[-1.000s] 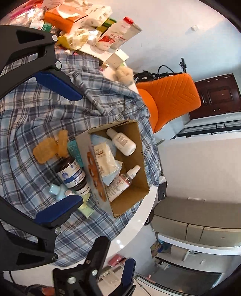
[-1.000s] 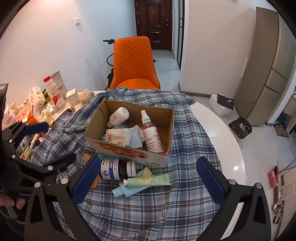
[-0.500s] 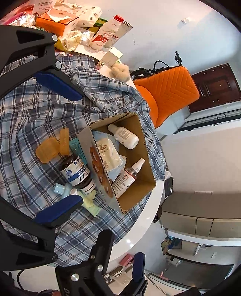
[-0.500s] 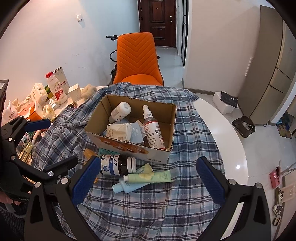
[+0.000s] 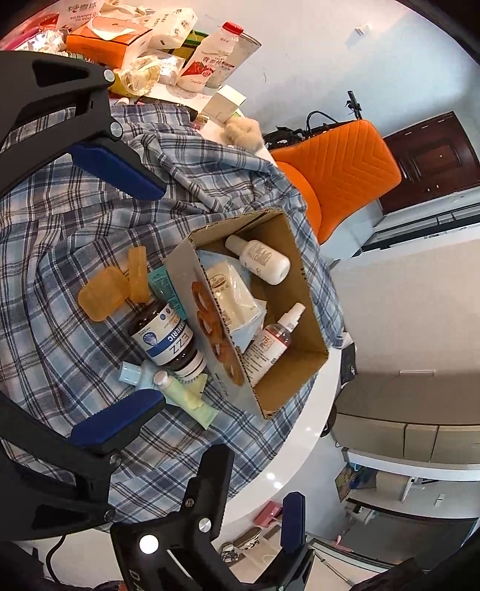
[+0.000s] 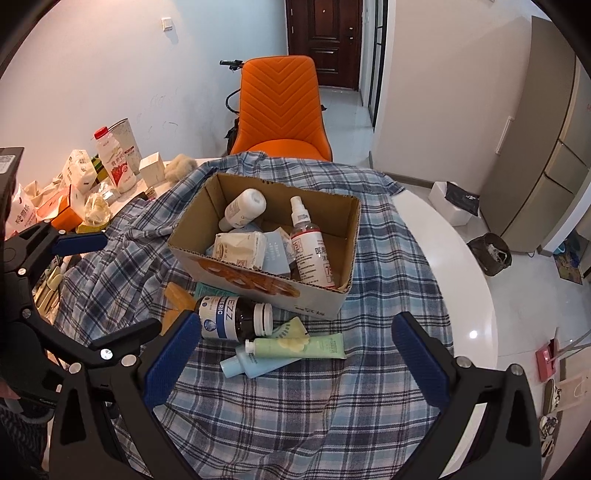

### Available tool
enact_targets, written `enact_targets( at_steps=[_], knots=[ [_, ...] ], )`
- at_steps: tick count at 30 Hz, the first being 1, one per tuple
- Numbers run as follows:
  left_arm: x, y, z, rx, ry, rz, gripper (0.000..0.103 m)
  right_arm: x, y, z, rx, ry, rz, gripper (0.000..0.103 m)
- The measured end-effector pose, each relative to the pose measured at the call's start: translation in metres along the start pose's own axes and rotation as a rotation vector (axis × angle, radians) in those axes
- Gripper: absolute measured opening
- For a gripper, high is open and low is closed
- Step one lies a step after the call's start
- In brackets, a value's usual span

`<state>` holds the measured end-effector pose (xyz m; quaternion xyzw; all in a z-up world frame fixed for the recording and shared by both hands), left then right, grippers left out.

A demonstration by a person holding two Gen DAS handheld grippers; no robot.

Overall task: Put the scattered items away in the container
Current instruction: 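Lower the left gripper toward the orange pill case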

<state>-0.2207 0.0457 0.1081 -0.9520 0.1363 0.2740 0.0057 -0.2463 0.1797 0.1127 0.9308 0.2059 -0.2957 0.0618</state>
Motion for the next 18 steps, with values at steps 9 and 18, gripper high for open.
enact_targets(
  at_steps=[9, 18],
  knots=[
    [0.014, 0.03, 0.035, 0.0, 0.075, -0.08, 0.103, 0.013, -0.001, 0.027, -0.01, 0.054, 0.0, 0.103],
    [0.037, 0.035, 0.077, 0.043, 0.156, -0.097, 0.103, 0.034, -0.003, 0.067, -0.066, 0.132, 0.013, 0.103]
  ],
)
Point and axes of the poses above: each gripper's, at about its wrist camera, not at the fingertips, and z roughly the way its jaws point, y to its left, x to its underside, the point moved 1 cm from there along z, roughly the way its jaws point, and after that the axes turned 3 degrees about x, right-handed, at the moved point
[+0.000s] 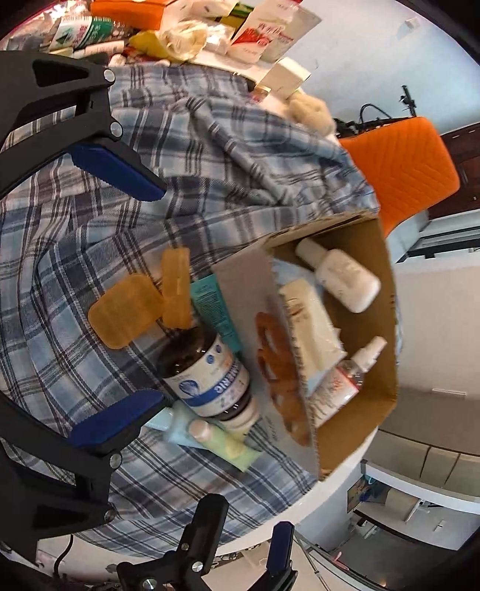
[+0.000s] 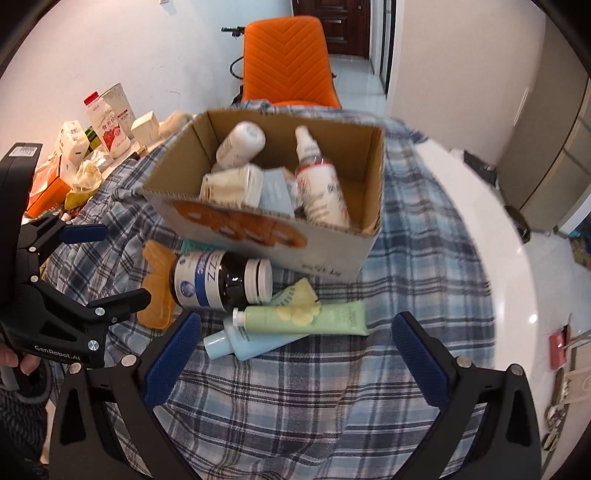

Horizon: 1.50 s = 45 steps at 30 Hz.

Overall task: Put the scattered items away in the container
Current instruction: 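Lower the left gripper toward the orange pill case, then grasp the orange pill case with the left gripper and lift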

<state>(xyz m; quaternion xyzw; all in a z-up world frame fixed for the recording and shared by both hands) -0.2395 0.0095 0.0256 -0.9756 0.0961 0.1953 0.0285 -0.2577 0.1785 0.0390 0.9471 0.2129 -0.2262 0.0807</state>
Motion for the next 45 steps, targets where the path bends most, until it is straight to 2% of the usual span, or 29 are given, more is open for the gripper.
enact_targets(
  at_steps=[3, 9, 11, 16, 22, 25, 26, 28, 31, 33, 36, 45],
  knots=[
    [0.0, 0.003, 0.008, 0.001, 0.006, -0.004, 0.103, 0.001, -0.003, 0.009, -0.037, 0.01, 0.015, 0.103],
    [-0.003, 0.01, 0.02, -0.022, 0.005, -0.001, 0.103, 0.003, -0.003, 0.016, -0.052, 0.001, 0.02, 0.103],
    [-0.003, 0.012, 0.025, -0.007, 0.008, 0.002, 0.103, 0.005, -0.005, 0.019, -0.056, 0.009, 0.028, 0.103],
    [-0.004, 0.021, 0.029, 0.053, 0.005, -0.013, 0.103, 0.011, -0.003, 0.024, -0.011, 0.035, 0.011, 0.103],
    [0.0, 0.035, 0.026, 0.055, -0.03, -0.022, 0.103, 0.009, 0.002, 0.025, -0.002, 0.025, -0.022, 0.103],
    [-0.002, 0.032, 0.034, 0.042, -0.01, 0.0, 0.102, 0.007, 0.001, 0.028, -0.006, 0.026, -0.003, 0.103],
    [-0.004, 0.029, 0.039, 0.028, 0.0, 0.016, 0.1, 0.008, 0.001, 0.028, -0.011, 0.027, 0.002, 0.103],
    [-0.002, 0.022, 0.045, 0.019, 0.016, 0.027, 0.085, 0.01, 0.003, 0.028, 0.003, 0.025, -0.004, 0.103],
    [-0.004, 0.02, 0.061, 0.035, 0.061, 0.023, 0.079, 0.011, 0.006, 0.027, 0.073, 0.004, -0.047, 0.103],
    [-0.005, 0.02, 0.068, 0.015, 0.07, 0.029, 0.074, 0.012, 0.007, 0.027, 0.073, 0.005, -0.059, 0.103],
    [-0.005, 0.025, 0.067, 0.03, 0.06, 0.013, 0.063, 0.012, 0.002, 0.028, 0.053, 0.012, -0.041, 0.103],
    [-0.005, 0.04, 0.048, 0.072, 0.013, 0.014, 0.063, 0.015, -0.012, 0.035, 0.038, 0.019, 0.014, 0.103]
  ],
)
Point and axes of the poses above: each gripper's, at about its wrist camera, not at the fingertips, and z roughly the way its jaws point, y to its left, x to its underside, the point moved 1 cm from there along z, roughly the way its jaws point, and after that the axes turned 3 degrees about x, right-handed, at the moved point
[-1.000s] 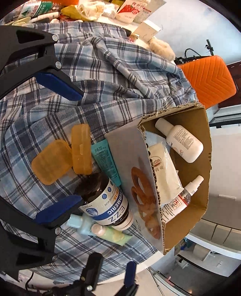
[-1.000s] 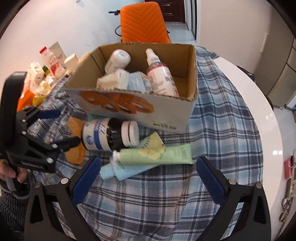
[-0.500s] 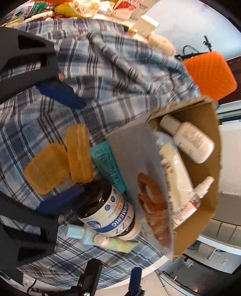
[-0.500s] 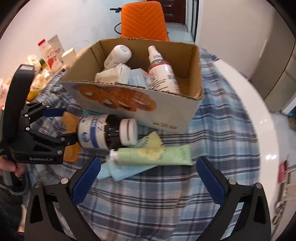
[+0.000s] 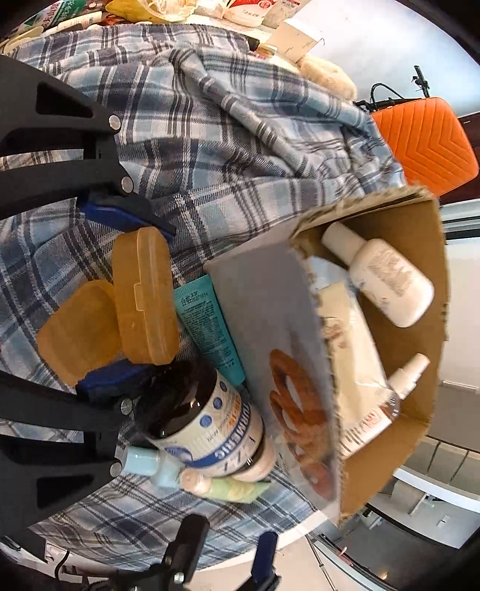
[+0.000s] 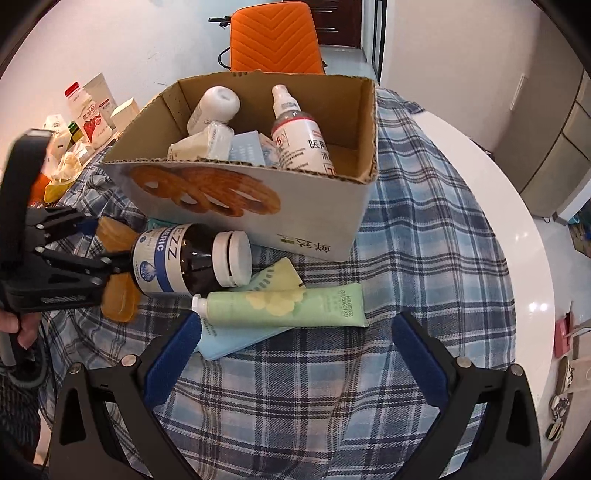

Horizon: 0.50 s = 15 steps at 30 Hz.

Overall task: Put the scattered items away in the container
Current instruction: 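Grasp the orange pill case with the left gripper and lift, then lower the orange pill case into the box and open the left gripper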

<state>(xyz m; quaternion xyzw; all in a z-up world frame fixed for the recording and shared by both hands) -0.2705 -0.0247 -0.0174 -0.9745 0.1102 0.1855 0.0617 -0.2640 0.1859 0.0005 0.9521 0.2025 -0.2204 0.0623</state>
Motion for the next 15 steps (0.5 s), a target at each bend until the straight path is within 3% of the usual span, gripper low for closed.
enact_targets(
  at_steps=[9, 15],
  knots=[
    [-0.006, 0.003, -0.048, -0.012, -0.08, 0.021, 0.063, 0.004, -0.001, -0.006, -0.012, -0.024, 0.003, 0.103],
    [-0.022, -0.028, -0.071, -0.02, -0.127, 0.037, 0.063, -0.002, -0.002, -0.018, -0.041, -0.06, 0.024, 0.103]
  ],
)
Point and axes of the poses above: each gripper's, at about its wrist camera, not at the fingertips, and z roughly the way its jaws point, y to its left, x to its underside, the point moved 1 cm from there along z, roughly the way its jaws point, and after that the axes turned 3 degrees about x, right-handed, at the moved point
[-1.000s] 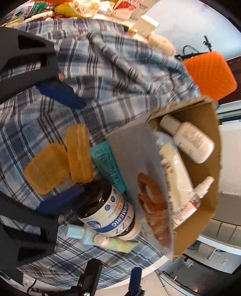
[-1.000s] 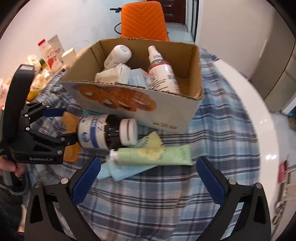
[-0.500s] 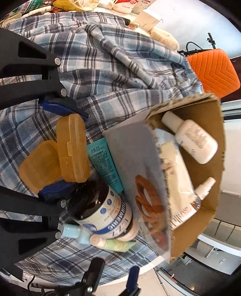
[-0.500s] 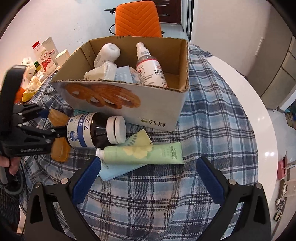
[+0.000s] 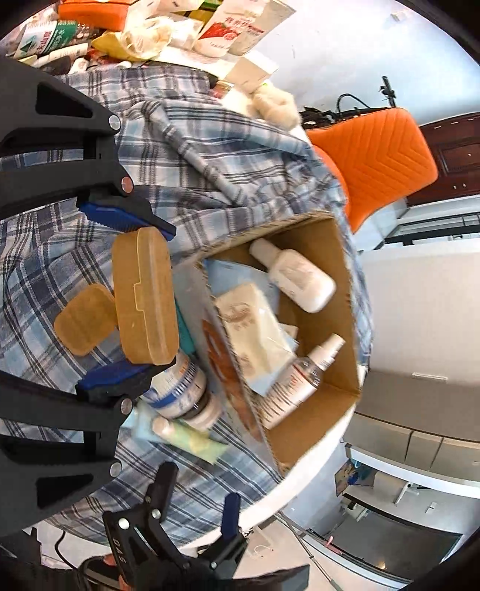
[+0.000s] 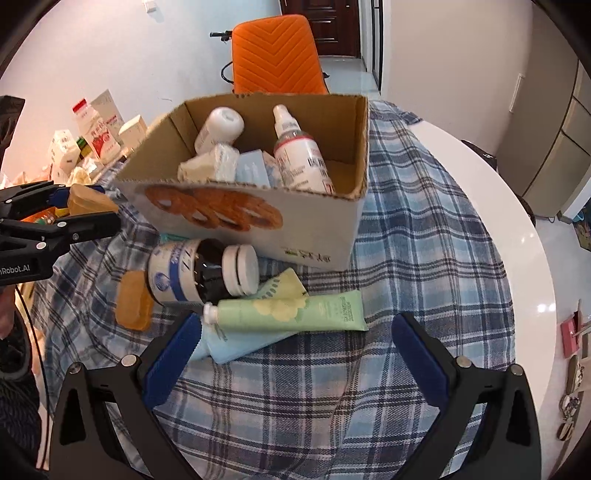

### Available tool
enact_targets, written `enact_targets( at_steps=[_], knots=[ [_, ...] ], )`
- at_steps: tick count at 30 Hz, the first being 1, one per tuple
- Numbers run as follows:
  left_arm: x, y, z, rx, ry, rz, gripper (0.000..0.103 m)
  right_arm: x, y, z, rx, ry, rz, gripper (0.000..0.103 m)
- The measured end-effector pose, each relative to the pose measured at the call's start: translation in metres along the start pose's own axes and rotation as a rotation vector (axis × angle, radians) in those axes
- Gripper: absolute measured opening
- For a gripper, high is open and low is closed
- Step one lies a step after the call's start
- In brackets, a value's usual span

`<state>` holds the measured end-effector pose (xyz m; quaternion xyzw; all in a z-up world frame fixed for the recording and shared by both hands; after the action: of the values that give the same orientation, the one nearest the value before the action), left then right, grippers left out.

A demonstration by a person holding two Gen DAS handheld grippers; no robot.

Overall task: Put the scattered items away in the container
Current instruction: 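Lower the orange pill case into the box and open the left gripper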

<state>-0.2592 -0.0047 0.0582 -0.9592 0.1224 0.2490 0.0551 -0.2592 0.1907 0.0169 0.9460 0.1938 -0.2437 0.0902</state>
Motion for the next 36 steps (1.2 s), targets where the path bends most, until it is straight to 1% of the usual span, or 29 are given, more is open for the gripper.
enact_targets(
  at_steps=[3, 6, 8, 12, 15, 18, 20, 21, 22, 24, 27, 30, 32, 36],
  knots=[
    [-0.012, -0.016, -0.008, 0.001, -0.027, 0.013, 0.063, -0.004, 0.002, -0.007, -0.001, -0.026, -0.01, 0.103],
    [-0.027, -0.029, -0.016, -0.039, -0.062, 0.052, 0.063, -0.006, 0.003, -0.01, 0.003, -0.041, -0.018, 0.103],
    [-0.039, -0.036, -0.019, -0.048, -0.079, 0.07, 0.063, -0.007, 0.003, -0.01, -0.008, -0.052, -0.012, 0.103],
    [-0.059, -0.041, -0.011, -0.057, -0.089, 0.069, 0.063, -0.005, 0.001, -0.007, -0.053, -0.065, 0.013, 0.103],
    [-0.068, -0.035, 0.006, -0.046, -0.07, 0.06, 0.063, -0.004, 0.0, -0.004, -0.079, -0.06, 0.022, 0.103],
    [-0.066, -0.03, 0.02, -0.058, -0.062, 0.054, 0.064, -0.004, -0.003, -0.001, -0.099, -0.055, 0.031, 0.103],
    [-0.062, -0.025, 0.028, -0.065, -0.044, 0.046, 0.073, -0.004, -0.004, 0.001, -0.111, -0.057, 0.033, 0.103],
    [-0.06, -0.022, 0.03, -0.062, -0.039, 0.034, 0.081, -0.004, -0.004, 0.001, -0.118, -0.058, 0.032, 0.103],
    [-0.059, -0.019, 0.031, -0.055, -0.043, 0.021, 0.083, -0.004, -0.002, 0.002, -0.127, -0.057, 0.032, 0.103],
    [-0.057, -0.013, 0.029, -0.037, -0.058, -0.014, 0.083, -0.003, 0.001, 0.005, -0.145, -0.056, 0.035, 0.103],
    [-0.053, -0.004, 0.023, -0.029, -0.064, -0.048, 0.083, -0.002, 0.009, 0.012, -0.152, -0.045, 0.029, 0.103],
    [-0.042, -0.002, 0.014, -0.046, -0.071, -0.05, 0.083, 0.0, 0.024, 0.02, -0.152, -0.029, -0.008, 0.103],
    [-0.032, -0.002, 0.008, -0.054, -0.075, -0.047, 0.083, 0.001, 0.035, 0.025, -0.136, -0.022, -0.042, 0.103],
    [-0.01, -0.003, -0.002, -0.057, -0.071, -0.032, 0.083, 0.001, 0.053, 0.03, -0.123, -0.047, -0.084, 0.103]
  ],
)
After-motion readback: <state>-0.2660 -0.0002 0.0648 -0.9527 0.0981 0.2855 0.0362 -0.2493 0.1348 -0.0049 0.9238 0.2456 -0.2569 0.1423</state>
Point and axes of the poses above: each gripper's, at about its wrist camera, not at the fingertips, and z roughly the way its jaws point, y to its left, x to its underside, the point moved 1 cm from there along z, roughly the way its jaws point, and after that the axes turned 3 degrees about x, right-handed, at the moved point
